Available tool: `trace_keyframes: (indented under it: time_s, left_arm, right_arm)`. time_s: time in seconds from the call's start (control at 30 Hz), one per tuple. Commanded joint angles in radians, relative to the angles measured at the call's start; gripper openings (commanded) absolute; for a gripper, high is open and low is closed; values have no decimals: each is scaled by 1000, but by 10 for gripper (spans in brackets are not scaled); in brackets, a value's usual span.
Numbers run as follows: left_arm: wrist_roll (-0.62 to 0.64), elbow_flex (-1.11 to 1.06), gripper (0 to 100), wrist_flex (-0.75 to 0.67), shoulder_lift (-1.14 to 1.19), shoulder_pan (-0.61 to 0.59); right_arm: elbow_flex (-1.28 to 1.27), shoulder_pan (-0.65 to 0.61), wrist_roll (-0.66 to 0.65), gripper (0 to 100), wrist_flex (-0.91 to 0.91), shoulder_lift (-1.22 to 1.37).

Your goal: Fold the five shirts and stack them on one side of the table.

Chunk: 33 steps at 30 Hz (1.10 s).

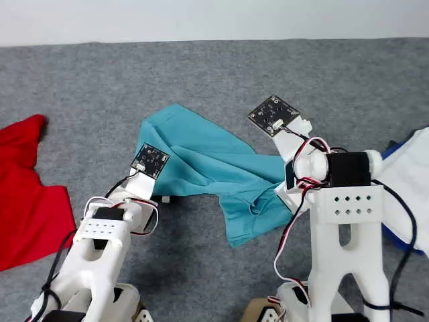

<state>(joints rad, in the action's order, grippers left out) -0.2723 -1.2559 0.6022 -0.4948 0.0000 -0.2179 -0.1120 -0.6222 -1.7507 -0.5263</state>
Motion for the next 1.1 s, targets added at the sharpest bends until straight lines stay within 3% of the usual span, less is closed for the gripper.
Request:
trace_keyframes:
  time_s: [0.0,0.53,0.83,1.07]
  left_arm:
    - [3,5,28,-18,-23,-5]
    - [3,5,28,-18,-23,-5]
    - [3,5,28,-18,-23,2]
    - [5,8,25,-20,-25,-6]
  right_arm:
    - [51,8,-9,10,-28,-36]
    - [74,15,38,10,-35,-39]
    - [186,143,38,10,-39,-38]
    - [219,154,66,10,-39,-39]
